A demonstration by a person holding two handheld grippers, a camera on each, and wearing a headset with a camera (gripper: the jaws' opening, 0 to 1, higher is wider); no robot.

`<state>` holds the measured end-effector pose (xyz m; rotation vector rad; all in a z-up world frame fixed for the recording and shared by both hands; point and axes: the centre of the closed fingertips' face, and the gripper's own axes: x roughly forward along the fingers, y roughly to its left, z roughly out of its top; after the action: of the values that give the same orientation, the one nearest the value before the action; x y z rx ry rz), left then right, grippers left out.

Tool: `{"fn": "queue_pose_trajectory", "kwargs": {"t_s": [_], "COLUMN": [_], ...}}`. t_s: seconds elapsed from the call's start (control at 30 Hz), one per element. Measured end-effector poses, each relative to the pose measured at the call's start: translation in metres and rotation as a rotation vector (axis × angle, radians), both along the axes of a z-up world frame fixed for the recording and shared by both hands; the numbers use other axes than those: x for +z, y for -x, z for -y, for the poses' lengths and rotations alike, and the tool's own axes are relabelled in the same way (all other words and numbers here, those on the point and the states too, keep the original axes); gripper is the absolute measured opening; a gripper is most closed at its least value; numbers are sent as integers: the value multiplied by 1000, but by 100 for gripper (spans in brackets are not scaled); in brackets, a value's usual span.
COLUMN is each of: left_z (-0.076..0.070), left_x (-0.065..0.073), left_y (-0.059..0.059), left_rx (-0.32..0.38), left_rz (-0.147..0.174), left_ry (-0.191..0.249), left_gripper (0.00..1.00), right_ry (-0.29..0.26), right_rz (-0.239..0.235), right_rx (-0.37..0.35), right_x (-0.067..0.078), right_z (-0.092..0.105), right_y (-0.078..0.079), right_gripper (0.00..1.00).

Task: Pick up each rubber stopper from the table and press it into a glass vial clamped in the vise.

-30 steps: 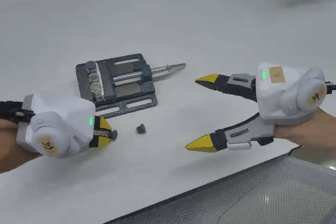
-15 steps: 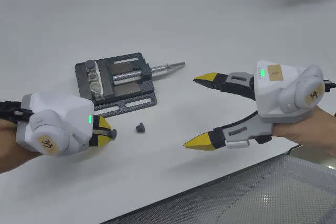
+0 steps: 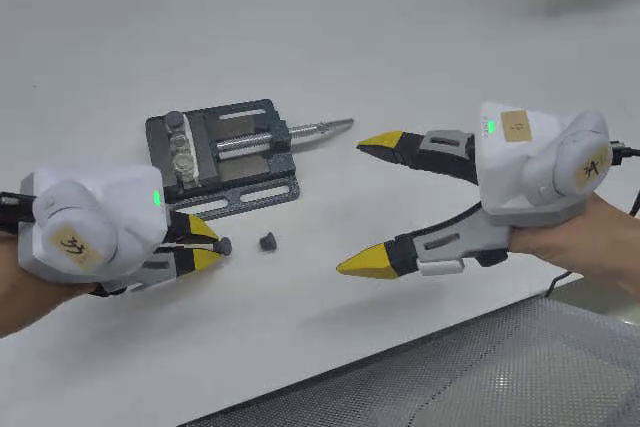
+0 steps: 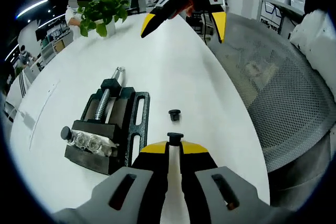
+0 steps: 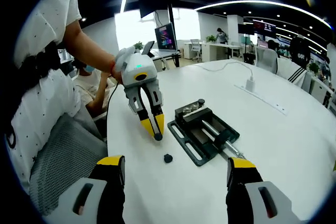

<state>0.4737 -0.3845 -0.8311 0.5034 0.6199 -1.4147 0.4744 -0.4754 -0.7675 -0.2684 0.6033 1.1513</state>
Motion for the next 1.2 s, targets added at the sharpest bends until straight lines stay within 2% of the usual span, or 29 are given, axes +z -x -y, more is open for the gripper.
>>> {"fn": "queue_pose_trajectory", "kwargs": {"t_s": [0.13,0.17,0.23,0.3,0.4,0.5,0.67,0.97,1.2], "left_z": [4,6,9,9,10,10,9,9,10], "left_x": [20,28,43,53,72,86,104,118,125], "left_y": [-3,-4,-6,-7,-8,-7,-6,-2,0], "left_rx": [61,85,123,143,181,194,209,207,201], "left_rz": [-13,-20,-35,-36,-44,-37,-17,7,27], "left_ry": [70,97,145,173,231,263,302,332,343], "left_gripper": [4,4,4,4,4,4,4,4,4], "right_ry": [-9,-16,-31,-34,-31,-22,2,26,44], "right_rz": [-26,-4,-3,-3,0,-9,-26,-74,-75], "right_rx": [8,25,36,46,101,141,213,314,357], "right_x": [10,16,25,32,44,51,55,61,63], "right_z": [-11,-17,-27,-35,-49,-60,-70,-81,-84], "right_y": [-5,-7,-10,-12,-12,-11,-9,-2,1], "right_gripper": [74,73,71,69,61,54,43,19,15]}}
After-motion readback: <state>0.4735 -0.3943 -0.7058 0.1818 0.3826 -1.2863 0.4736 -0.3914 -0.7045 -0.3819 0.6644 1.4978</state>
